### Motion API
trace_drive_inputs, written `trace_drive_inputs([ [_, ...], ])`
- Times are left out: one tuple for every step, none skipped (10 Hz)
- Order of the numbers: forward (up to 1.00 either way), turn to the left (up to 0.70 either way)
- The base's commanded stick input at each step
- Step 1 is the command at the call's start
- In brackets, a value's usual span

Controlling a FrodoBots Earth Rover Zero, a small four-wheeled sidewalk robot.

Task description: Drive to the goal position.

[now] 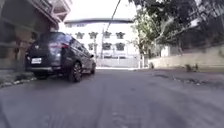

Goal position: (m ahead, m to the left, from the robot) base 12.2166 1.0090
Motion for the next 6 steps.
trace_drive_inputs([
  [0.93,-0.01],
  [0.93,-0.01],
  [0.93,-0.01],
  [0.93,-0.01],
  [0.93,-0.01],
  [0.93,-0.01],
])
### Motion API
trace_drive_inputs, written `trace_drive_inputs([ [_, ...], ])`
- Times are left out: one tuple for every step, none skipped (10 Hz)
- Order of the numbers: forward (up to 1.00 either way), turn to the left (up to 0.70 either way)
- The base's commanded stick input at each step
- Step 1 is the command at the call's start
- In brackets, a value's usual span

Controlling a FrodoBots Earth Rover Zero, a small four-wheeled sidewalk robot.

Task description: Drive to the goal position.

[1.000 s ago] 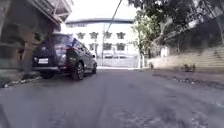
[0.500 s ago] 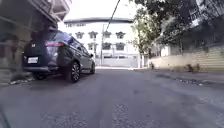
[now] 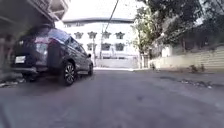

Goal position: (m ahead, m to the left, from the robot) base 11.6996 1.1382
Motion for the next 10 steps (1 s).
trace_drive_inputs([
  [0.93,-0.01],
  [0.93,-0.01],
  [0.93,-0.01],
  [0.93,-0.01],
  [0.93,-0.01],
  [0.93,-0.01],
  [0.93,-0.01],
  [0.93,-0.01],
  [0.93,-0.01],
  [0.93,-0.01],
])
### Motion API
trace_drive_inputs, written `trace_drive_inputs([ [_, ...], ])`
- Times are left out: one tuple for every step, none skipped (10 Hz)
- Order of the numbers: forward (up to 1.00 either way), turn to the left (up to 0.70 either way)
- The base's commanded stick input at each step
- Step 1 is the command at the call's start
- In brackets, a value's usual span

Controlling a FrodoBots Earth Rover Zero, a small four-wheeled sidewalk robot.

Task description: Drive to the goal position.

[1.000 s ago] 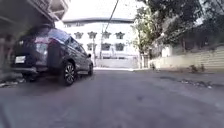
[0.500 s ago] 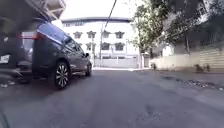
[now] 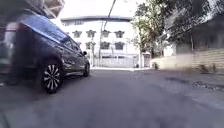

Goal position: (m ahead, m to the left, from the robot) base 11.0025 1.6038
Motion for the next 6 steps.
trace_drive_inputs([
  [0.93,-0.01],
  [0.93,-0.01],
  [0.93,-0.01],
  [0.93,-0.01],
  [0.93,-0.01],
  [0.93,-0.01],
])
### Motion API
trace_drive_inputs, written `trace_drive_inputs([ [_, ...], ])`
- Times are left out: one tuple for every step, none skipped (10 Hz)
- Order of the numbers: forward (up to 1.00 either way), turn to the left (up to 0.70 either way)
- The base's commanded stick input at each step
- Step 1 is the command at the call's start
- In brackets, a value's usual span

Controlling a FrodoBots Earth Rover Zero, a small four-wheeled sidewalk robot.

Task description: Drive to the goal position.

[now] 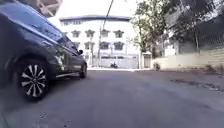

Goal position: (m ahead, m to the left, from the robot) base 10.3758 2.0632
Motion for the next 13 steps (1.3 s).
trace_drive_inputs([
  [0.93,-0.01],
  [0.93,-0.01],
  [0.93,-0.01],
  [0.93,-0.01],
  [0.93,-0.01],
  [0.93,-0.01],
  [0.93,-0.01],
  [0.93,-0.01],
  [0.93,-0.01],
  [0.93,-0.01],
  [0.93,-0.01],
  [0.93,-0.01],
  [0.93,-0.01],
])
